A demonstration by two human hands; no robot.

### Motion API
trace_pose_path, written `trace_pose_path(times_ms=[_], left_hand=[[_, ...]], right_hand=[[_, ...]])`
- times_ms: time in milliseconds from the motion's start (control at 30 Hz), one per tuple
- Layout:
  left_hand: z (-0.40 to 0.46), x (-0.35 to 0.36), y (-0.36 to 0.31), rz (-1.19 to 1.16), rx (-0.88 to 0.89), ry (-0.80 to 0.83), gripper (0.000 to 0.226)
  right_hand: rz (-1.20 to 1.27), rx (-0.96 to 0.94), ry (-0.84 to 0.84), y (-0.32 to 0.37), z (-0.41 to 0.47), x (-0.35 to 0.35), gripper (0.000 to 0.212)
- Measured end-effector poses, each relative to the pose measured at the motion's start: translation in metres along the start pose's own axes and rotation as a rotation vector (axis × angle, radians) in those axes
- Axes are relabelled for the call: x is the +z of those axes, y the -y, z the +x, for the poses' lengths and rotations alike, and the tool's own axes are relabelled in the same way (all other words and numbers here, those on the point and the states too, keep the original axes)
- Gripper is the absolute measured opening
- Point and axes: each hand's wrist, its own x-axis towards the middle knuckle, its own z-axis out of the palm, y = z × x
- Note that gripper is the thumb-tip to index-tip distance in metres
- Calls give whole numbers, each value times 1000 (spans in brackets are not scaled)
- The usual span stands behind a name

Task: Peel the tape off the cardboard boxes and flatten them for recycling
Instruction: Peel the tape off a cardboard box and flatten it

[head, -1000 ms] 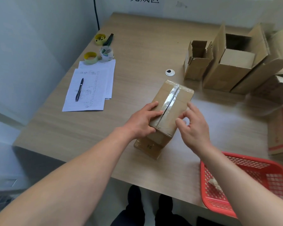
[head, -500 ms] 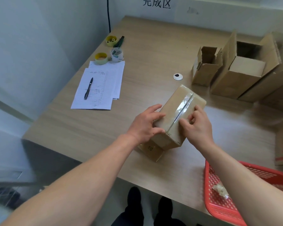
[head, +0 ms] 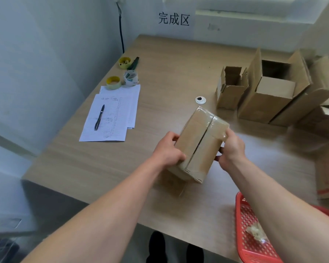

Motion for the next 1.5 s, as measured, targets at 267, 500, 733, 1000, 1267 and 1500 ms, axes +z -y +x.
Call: trace_pose_path(times_ms=[267, 500, 733, 1000, 1267, 1500], left_hand=[[-9, -46, -27, -234, 285, -47, 52], [-21, -42, -49, -272, 507, -208, 19], [-14, -44, -19, 136, 646, -202, 77], [13, -32, 6, 699, 581, -64, 105], [21, -33, 2, 716, 562, -59, 107], [18, -33, 5, 716, 554, -71, 108]], right_hand=[[242, -71, 85, 26, -2, 10, 21], [230, -332, 187, 22, 0, 1, 17], [152, -291, 245, 17, 8, -5, 28], [-439, -495, 53, 1, 10, -24, 21], [-1068, -1140, 65, -17, -12, -47, 30], [-1143, -1224, 37, -28, -23, -45, 27]])
